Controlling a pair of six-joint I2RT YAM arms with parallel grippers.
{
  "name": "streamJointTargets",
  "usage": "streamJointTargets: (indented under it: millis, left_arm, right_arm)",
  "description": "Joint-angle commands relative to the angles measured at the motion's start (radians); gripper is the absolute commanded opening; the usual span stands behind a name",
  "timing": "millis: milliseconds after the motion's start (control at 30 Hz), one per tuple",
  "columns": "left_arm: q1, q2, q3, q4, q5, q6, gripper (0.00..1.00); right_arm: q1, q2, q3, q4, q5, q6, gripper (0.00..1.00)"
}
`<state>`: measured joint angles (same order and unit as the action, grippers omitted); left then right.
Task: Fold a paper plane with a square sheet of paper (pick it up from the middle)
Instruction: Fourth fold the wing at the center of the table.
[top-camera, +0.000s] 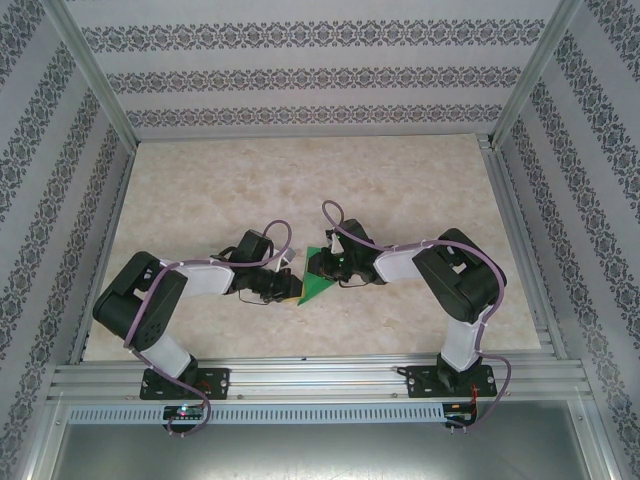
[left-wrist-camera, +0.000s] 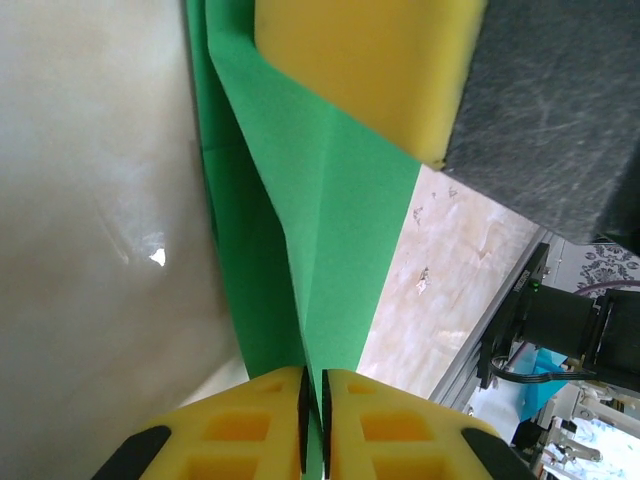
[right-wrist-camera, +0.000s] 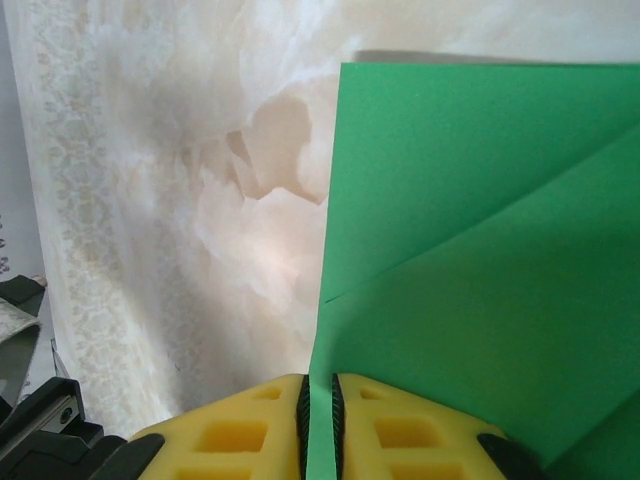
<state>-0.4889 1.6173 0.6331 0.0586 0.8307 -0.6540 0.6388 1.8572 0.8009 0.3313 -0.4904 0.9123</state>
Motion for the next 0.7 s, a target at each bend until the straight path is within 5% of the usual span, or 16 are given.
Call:
streamJointTargets:
  millis: [0, 667]
  left_arm:
    - [0.006, -0.022, -0.002, -0.042, 0.000, 0.014, 0.17]
    - [-0.023, 0.070, -0.020, -0.068, 0.111, 0.117, 0.02]
  right_arm:
    - [-0.008, 0.040, -0.046, -0.101, 0.063, -0.045, 0.17]
    - [-0.013, 0.094, -0.066, -0.088, 0.092, -0.047, 0.16]
